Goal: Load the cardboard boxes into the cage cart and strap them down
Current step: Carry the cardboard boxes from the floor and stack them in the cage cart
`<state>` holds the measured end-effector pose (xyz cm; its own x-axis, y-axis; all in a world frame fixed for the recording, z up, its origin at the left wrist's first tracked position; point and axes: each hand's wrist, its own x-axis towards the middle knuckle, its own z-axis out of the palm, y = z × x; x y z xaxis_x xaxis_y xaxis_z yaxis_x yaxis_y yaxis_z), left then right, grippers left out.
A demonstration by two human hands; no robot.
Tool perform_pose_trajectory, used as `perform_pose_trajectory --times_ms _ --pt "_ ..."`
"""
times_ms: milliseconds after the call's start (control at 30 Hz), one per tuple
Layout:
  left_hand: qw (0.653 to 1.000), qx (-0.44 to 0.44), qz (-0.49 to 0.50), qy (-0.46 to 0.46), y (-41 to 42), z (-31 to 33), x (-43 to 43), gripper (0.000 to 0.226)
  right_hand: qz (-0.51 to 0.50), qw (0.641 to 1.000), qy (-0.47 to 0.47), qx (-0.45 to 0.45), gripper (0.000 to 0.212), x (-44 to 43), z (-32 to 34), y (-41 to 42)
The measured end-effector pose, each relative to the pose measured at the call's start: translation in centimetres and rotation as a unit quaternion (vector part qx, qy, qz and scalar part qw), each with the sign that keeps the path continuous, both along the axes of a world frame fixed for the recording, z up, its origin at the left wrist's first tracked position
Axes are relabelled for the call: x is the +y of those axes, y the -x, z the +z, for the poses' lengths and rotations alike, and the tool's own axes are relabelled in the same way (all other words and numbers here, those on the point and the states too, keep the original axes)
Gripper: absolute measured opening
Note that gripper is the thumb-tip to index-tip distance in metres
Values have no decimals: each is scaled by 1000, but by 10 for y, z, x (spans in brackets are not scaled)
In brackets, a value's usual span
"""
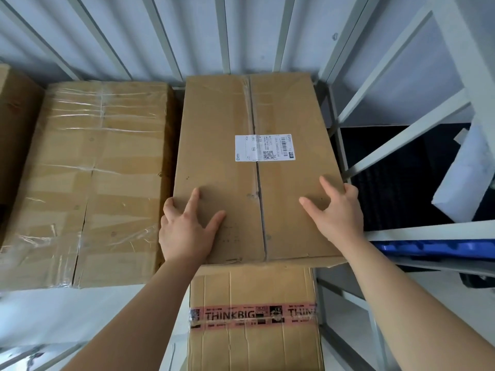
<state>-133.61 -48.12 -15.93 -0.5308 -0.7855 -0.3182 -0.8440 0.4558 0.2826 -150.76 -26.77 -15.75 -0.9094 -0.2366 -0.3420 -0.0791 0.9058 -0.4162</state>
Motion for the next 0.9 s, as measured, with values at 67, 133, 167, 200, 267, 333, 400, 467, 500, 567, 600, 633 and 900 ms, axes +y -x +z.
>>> perform_pose_trajectory --times_ms 67,133,167,200,267,333,400,467,500,567,600,633,900 --pt "1000 -5 -13 0 -1 2 2 77 8 1000 0 1 76 2 1 -1" --pt "1000 -13 -16 -12 -1 4 1 82 18 1000 -6 -4 77 2 3 -1" --pt "999 -18 -14 -23 -1 5 0 85 21 1000 -11 -9 79 2 4 -1" --pt "999 -23 -8 -37 -2 7 -2 89 23 1000 -14 -16 80 2 5 -1" --pt "997 -27 4 -67 -2 8 -5 93 19 999 -9 -30 82 2 7 0" --pt "996 -22 12 -80 -2 9 -7 95 6 999 11 -41 82 3 8 2" --pt "997 -15 16 -74 -3 10 -5 96 -14 998 38 -44 81 3 9 2" --pt "998 -6 20 -61 -6 10 -1 96 -38 997 60 -40 78 2 10 -1" --pt "998 -1 22 -56 -9 10 1 96 -48 996 66 -34 76 2 11 -4" --pt "998 6 28 -50 -18 11 5 95 -57 996 67 -20 73 3 14 -12" --pt "998 10 30 -50 -24 11 7 95 -59 996 67 -12 71 4 16 -16" --pt "998 13 32 -49 -29 12 9 95 -60 996 66 -6 70 5 18 -20" --pt "996 52 50 -45 -50 43 13 95 -55 996 65 36 67 3 56 -38"
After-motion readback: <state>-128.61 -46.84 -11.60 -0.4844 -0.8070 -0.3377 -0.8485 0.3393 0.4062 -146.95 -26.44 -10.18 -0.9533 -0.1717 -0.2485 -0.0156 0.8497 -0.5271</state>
